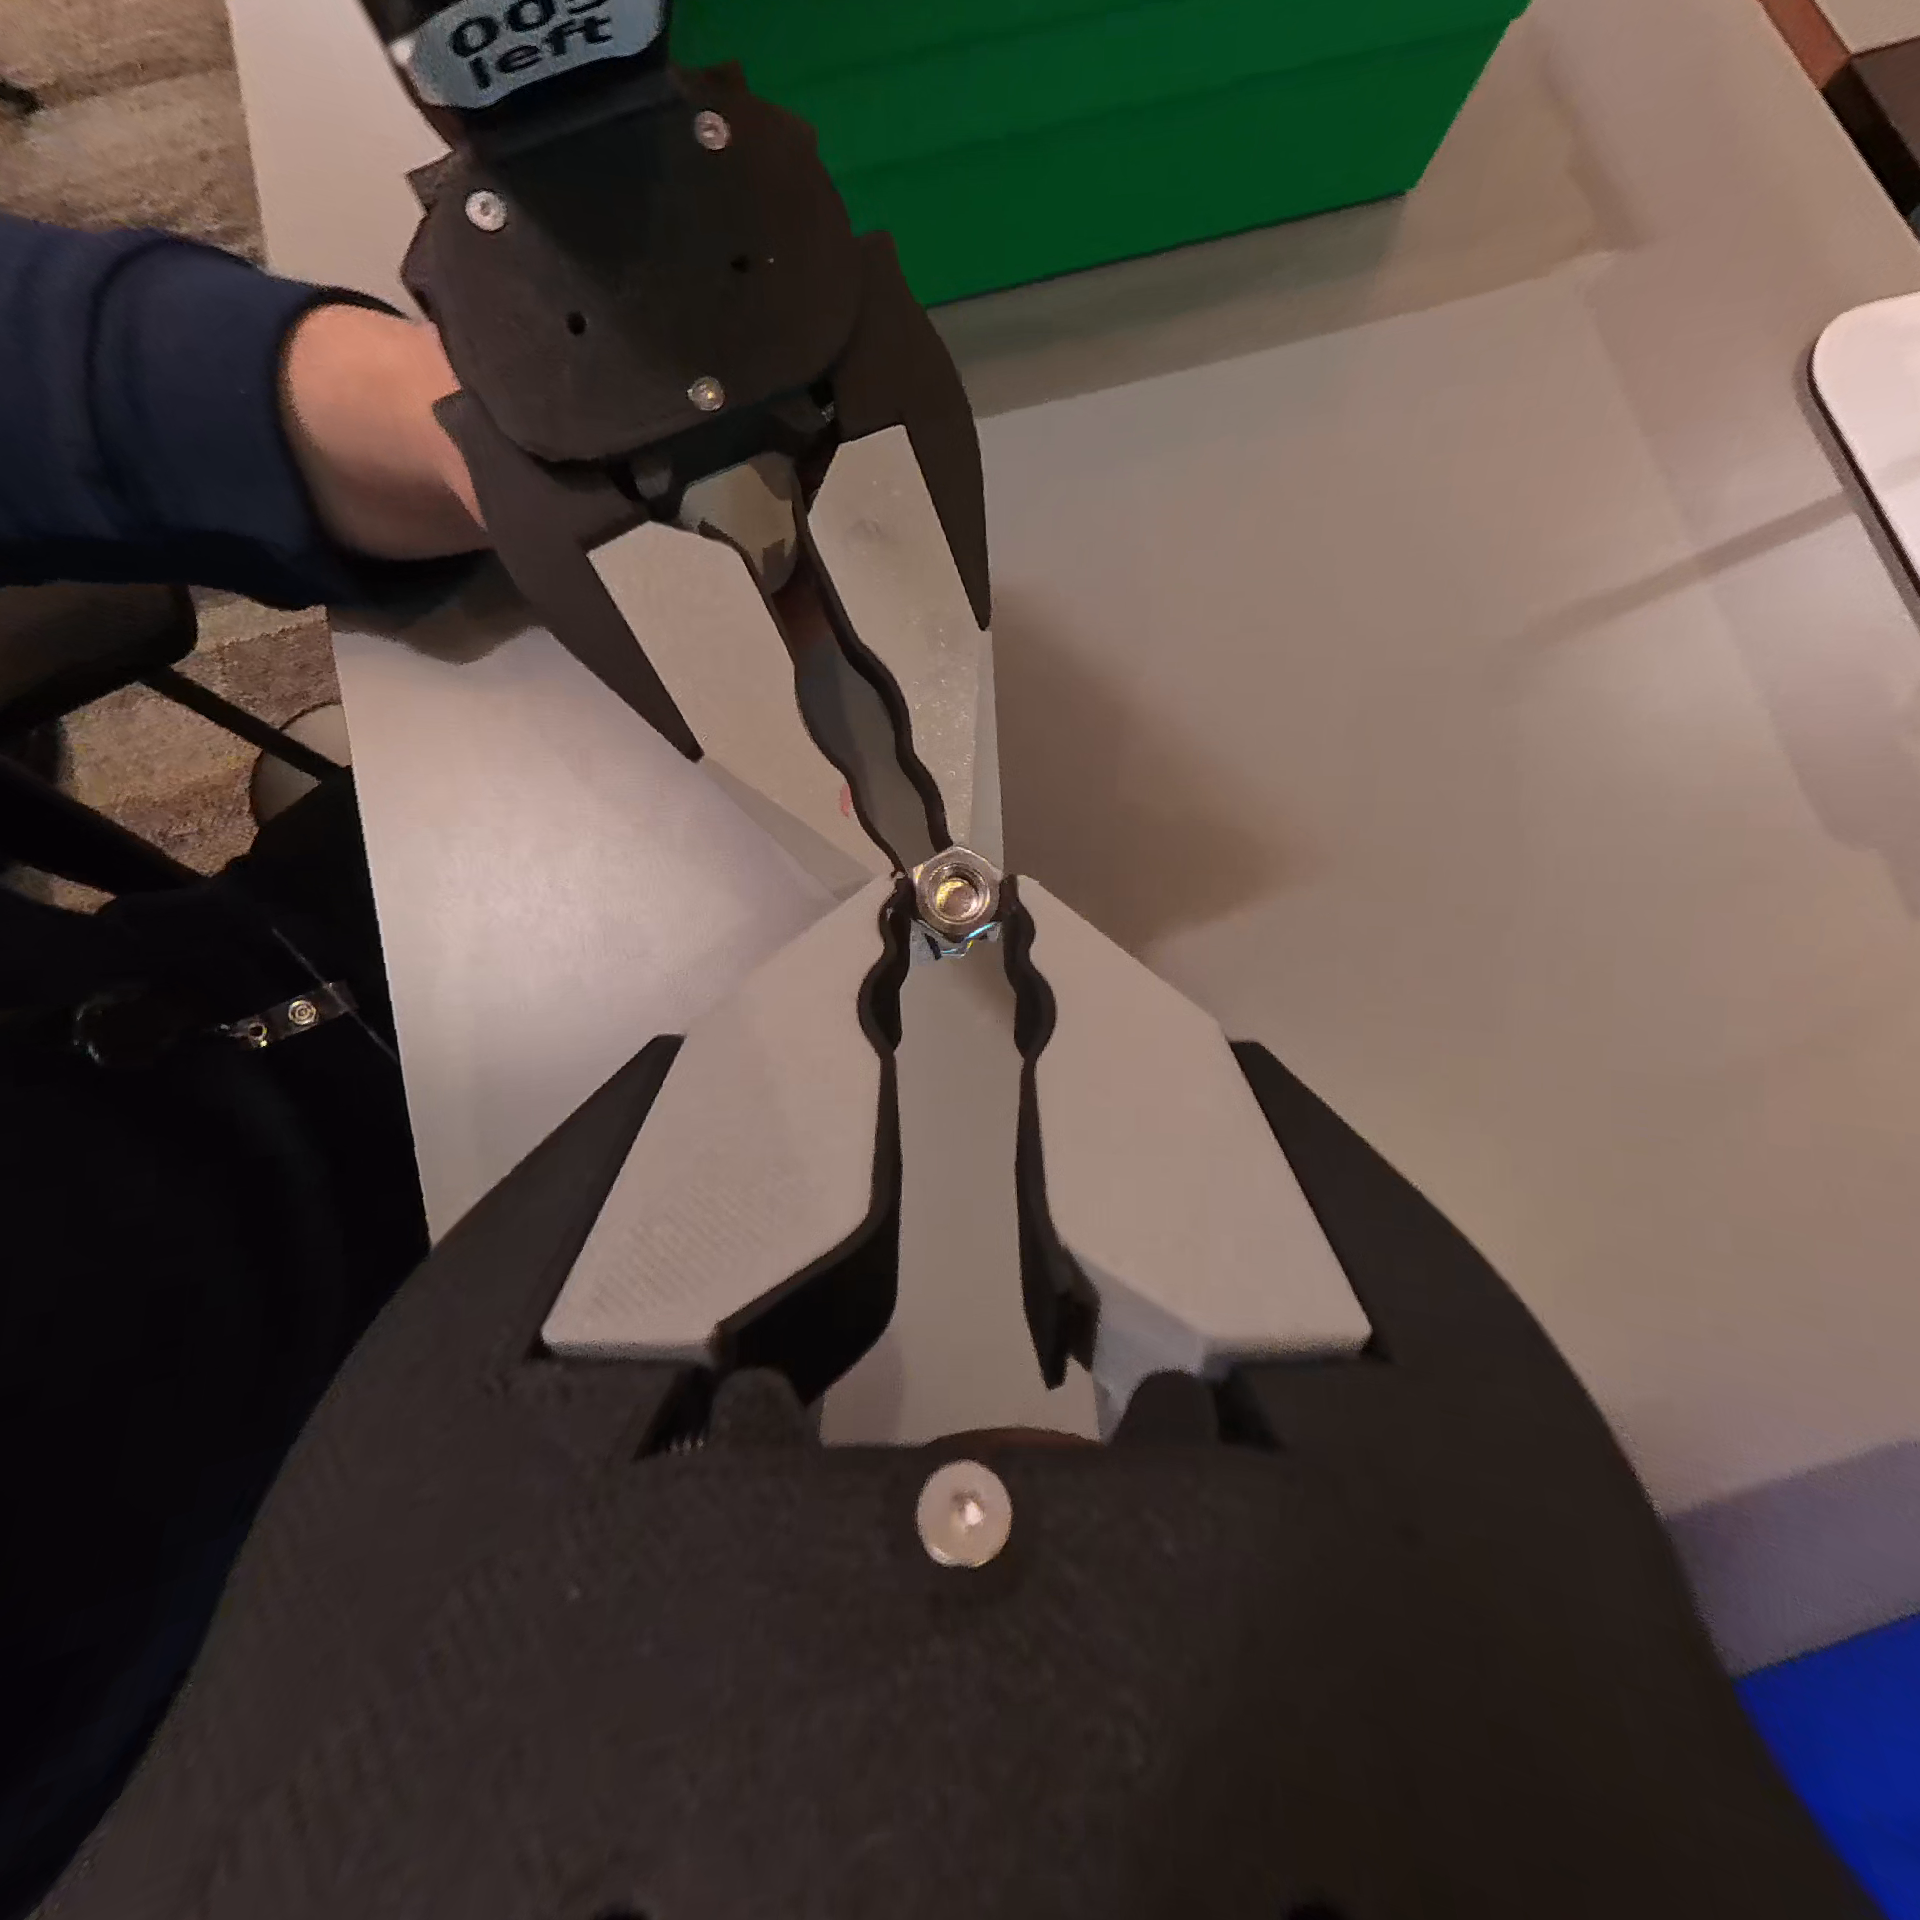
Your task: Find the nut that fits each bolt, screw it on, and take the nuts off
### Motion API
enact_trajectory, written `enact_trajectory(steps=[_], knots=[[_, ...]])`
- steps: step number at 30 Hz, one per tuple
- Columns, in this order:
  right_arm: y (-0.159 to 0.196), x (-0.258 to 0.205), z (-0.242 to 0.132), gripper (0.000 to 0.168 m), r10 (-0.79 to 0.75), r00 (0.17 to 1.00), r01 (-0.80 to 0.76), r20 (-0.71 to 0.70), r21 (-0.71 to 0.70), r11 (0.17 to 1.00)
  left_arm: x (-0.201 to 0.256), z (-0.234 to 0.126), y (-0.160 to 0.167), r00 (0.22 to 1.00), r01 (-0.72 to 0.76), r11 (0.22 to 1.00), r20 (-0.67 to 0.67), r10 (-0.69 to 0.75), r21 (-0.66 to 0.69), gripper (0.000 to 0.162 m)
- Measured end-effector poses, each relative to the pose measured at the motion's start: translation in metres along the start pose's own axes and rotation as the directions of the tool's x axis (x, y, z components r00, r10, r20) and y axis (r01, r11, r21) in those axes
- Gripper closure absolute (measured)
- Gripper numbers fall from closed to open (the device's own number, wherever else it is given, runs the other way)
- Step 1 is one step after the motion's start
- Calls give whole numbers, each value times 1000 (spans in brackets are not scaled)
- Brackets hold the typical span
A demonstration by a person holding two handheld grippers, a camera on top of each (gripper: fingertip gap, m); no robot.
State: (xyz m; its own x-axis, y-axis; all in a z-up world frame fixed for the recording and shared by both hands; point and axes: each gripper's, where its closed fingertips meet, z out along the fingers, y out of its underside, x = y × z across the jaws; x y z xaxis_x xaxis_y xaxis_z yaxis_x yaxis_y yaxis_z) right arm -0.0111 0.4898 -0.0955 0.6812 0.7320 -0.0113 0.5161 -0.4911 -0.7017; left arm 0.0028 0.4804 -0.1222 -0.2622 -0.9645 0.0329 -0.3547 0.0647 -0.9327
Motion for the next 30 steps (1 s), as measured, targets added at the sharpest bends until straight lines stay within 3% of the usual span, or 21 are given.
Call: enact_trajectory(steps=[7, 12, 19, 30], knots=[[-2, 3, 2, 154, 33, 999, -32, -33, 19, 999, -3, 0, 0, 1000, 26, 1000, 5, -26, 4, 155], [-8, 5, -8, 141, 35, 999, -33, -14, 103, 994, -2, -2, -2, 1000, 26, 999, -2, -26, 19, 155], [-12, -31, -39, 146, -219, 962, 151, 164, 348, 925, 31, -6, -13, 982, -6, 997, -189, 21, 79, 155], [5, -55, -33, 147, -330, 918, 235, 221, 369, 899, 61, -6, -12, 946, -88, 992, -303, 112, 93, 155]])
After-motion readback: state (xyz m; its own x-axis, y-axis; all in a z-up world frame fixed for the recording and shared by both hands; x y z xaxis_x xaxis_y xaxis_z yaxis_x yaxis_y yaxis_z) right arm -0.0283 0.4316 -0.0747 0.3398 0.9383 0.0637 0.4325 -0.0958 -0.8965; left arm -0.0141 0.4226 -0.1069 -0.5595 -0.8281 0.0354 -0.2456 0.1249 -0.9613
